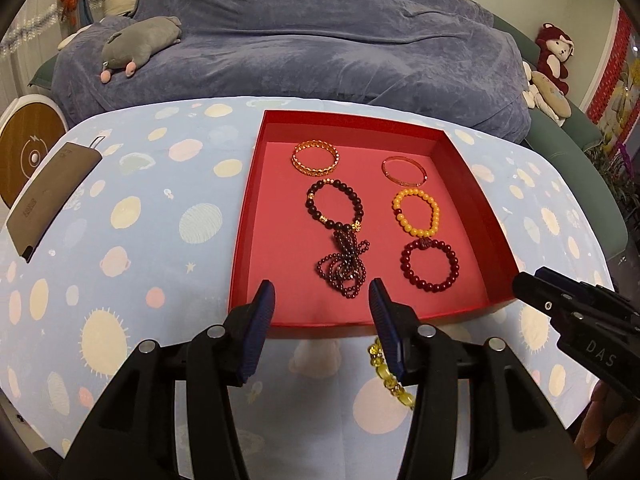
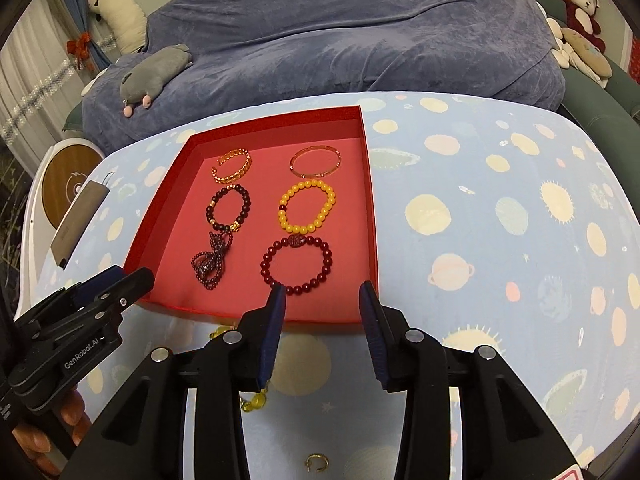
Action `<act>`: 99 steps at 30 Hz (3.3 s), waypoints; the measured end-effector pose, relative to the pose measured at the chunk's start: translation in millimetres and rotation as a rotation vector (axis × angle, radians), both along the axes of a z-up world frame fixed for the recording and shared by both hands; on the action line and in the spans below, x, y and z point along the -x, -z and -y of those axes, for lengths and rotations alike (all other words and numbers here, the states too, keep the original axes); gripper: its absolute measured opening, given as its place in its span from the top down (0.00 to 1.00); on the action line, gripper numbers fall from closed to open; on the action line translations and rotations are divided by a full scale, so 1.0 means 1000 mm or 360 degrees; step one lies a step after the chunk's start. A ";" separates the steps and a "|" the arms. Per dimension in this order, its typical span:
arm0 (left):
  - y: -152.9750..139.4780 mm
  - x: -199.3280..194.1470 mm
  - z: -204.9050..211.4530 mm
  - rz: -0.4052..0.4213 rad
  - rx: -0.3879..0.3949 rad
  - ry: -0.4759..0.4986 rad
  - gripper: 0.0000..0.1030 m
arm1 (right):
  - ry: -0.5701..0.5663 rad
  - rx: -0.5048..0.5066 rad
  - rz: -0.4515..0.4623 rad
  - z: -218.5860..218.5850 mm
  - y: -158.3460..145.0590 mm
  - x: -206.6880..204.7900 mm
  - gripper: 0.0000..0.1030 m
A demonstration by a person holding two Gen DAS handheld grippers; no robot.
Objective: Organize jewelry
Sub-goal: 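Place both bracelets in the red box and open both grippers, then grasp the yellow jade bracelet with the right gripper, then grasp the gold ring with the left gripper while the right lifts the yellow jade bracelet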
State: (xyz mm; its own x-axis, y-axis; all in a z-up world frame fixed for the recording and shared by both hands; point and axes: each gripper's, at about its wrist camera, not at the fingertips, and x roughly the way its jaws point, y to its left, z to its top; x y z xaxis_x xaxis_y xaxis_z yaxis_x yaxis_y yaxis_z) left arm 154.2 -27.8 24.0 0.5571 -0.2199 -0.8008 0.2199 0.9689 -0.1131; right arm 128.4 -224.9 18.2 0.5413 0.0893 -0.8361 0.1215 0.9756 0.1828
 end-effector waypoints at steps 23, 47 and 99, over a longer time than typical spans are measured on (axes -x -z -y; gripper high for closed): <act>0.008 0.065 -0.007 -0.0063 -0.0067 -0.0008 0.55 | -0.0081 -0.0026 -0.0069 -0.034 0.011 0.058 0.63; 0.037 0.081 -0.046 -0.0184 -0.0090 -0.0128 0.55 | -0.0186 0.0016 -0.0231 -0.070 0.067 0.021 0.84; 0.062 0.133 0.047 -0.0162 -0.0161 0.0335 0.69 | -0.0018 -0.0104 -0.0241 0.008 0.055 0.114 0.92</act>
